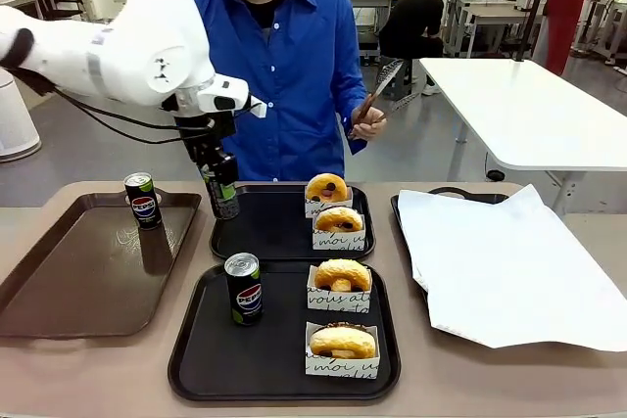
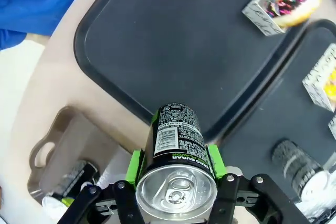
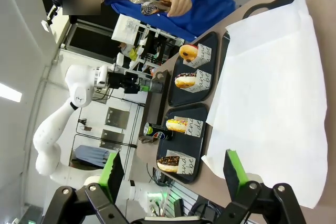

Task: Set up donuts and drinks on trays.
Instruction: Pick up one Pepsi coke from the Handle tray and place it on the Flat Tray without a Pepsi coke.

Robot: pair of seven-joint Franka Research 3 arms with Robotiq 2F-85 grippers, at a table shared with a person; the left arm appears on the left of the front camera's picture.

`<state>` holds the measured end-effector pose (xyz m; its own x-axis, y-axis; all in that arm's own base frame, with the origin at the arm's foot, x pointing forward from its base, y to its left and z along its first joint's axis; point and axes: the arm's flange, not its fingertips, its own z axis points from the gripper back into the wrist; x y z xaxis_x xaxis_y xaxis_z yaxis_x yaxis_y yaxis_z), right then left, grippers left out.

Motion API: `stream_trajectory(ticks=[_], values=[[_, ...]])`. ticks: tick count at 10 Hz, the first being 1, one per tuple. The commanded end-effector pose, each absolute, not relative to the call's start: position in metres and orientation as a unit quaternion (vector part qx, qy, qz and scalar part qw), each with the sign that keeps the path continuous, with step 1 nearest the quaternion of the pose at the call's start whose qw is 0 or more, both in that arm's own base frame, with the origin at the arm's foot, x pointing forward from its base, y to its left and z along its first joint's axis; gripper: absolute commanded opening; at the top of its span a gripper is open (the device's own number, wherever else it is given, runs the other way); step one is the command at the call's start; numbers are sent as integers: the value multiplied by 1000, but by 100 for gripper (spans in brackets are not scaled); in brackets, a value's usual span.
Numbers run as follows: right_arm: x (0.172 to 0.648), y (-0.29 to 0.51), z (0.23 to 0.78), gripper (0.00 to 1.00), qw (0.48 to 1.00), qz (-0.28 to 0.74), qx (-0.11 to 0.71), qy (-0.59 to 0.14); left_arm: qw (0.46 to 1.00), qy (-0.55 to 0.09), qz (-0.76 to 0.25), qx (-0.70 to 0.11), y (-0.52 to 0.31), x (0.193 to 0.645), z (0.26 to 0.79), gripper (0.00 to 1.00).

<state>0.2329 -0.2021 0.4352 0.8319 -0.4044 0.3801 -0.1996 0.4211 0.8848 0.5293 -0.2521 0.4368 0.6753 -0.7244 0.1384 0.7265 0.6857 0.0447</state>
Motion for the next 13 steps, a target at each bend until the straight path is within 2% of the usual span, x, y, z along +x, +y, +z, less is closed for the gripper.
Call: stream_trajectory(ticks=[1, 4, 7, 8, 13], values=[[234, -203, 434, 100, 788, -59, 539, -290, 922, -68, -382, 15, -270, 547, 427, 58], [234, -203, 434, 100, 788, -59, 539, -290, 926, -36, -374, 27, -288, 566, 397, 58], [234, -203, 434, 100, 788, -59, 539, -290, 924, -35, -378, 48, -299, 568, 384, 58], [234, -203, 434, 100, 788, -59, 539, -290, 924, -30, -378, 40, -299, 569, 385, 100], [234, -203, 434, 100, 788, -59, 539, -290, 928, -22, -371, 19, -296, 570, 388, 99]])
